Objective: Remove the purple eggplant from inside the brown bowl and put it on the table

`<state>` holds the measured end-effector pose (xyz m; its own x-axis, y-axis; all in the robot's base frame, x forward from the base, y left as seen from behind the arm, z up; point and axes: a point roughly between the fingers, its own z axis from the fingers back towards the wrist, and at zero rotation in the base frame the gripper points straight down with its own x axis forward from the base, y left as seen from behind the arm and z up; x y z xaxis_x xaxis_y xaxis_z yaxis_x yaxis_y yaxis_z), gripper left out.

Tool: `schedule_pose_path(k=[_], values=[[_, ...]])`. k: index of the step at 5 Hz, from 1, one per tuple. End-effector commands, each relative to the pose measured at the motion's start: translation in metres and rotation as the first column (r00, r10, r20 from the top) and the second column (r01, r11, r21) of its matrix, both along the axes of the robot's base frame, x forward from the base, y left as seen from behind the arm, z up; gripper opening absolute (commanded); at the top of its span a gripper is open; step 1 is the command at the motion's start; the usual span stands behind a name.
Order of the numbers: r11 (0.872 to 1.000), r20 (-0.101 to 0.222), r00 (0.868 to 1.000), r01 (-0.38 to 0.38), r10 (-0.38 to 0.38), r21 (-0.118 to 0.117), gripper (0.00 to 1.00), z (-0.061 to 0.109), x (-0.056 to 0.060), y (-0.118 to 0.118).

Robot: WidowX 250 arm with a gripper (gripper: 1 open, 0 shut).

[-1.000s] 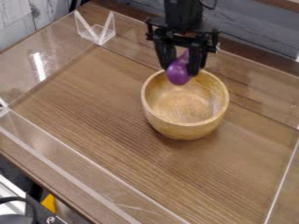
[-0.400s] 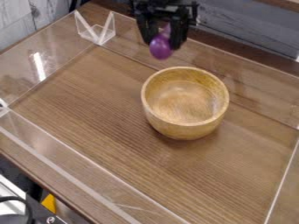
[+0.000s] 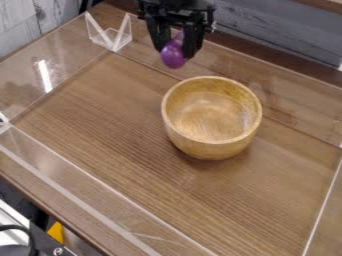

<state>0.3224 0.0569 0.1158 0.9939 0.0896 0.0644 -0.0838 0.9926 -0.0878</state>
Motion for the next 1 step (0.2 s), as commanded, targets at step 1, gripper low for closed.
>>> schedule_pose_path(k=[1], values=[[0.999,0.075,0.997,-0.005,0.002,0.036,0.0,0.015,0.0143,0.01]])
